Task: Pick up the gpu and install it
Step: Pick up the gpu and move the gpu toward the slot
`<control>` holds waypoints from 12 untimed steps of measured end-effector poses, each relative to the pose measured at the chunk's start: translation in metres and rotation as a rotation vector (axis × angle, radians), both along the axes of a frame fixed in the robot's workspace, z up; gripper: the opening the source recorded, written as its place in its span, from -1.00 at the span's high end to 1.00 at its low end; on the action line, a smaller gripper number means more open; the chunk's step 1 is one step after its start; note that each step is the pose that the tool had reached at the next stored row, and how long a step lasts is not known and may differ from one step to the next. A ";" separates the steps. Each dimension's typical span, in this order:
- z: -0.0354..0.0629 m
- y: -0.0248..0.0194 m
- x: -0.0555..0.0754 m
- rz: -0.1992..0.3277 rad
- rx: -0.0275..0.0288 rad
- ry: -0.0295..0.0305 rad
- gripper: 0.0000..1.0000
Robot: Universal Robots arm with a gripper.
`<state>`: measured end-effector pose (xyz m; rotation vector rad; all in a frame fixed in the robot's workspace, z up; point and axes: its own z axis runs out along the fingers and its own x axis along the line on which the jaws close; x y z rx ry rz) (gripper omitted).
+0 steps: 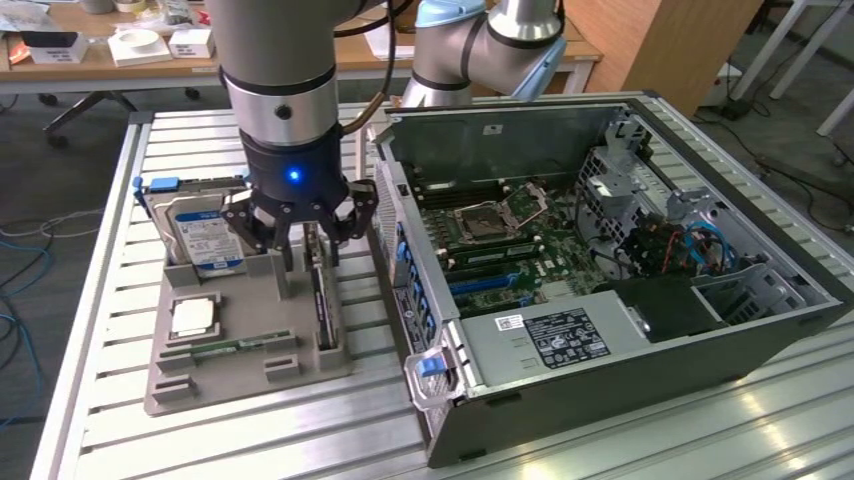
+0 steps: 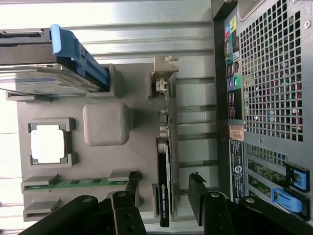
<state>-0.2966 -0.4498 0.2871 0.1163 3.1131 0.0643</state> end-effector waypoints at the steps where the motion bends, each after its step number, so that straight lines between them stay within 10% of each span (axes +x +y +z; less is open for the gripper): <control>1: 0.0000 0.0000 0.000 0.000 -0.0003 0.0000 -0.06; 12: -0.0049 -0.0007 0.000 0.000 -0.0022 0.0000 -0.06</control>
